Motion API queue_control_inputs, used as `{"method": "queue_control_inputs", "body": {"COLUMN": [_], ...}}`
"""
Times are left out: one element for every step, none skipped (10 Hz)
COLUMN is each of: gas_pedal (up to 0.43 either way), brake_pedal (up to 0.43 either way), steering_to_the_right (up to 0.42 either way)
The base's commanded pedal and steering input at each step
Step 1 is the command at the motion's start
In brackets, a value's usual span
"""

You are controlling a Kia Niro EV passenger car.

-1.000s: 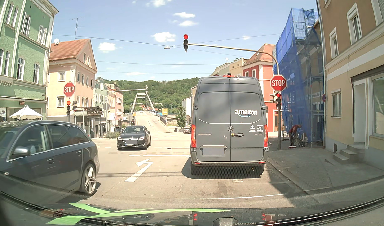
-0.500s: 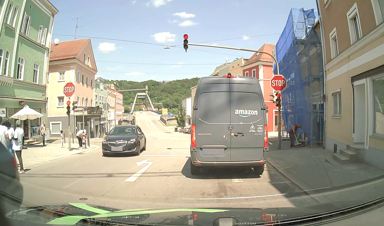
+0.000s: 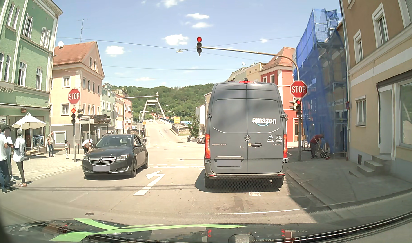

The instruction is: Follow the waypoints while adhering to traffic rules and regulations

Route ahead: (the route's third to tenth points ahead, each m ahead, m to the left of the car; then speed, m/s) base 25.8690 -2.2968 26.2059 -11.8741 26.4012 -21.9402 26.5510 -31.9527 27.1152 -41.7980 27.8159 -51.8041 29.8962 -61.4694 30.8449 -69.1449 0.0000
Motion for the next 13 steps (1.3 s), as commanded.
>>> {"method": "queue_control_inputs", "body": {"gas_pedal": [0.000, 0.000, 0.000, 0.000, 0.000, 0.000, 0.000, 0.000, 0.000, 0.000, 0.000, 0.000, 0.000], "brake_pedal": [0.360, 0.360, 0.360, 0.360, 0.360, 0.360, 0.360, 0.360, 0.360, 0.360, 0.360, 0.360, 0.360], "steering_to_the_right": [0.032, 0.031, 0.032, 0.032, 0.032, 0.032, 0.032, 0.032, 0.032, 0.032, 0.032, 0.032, 0.032]}}
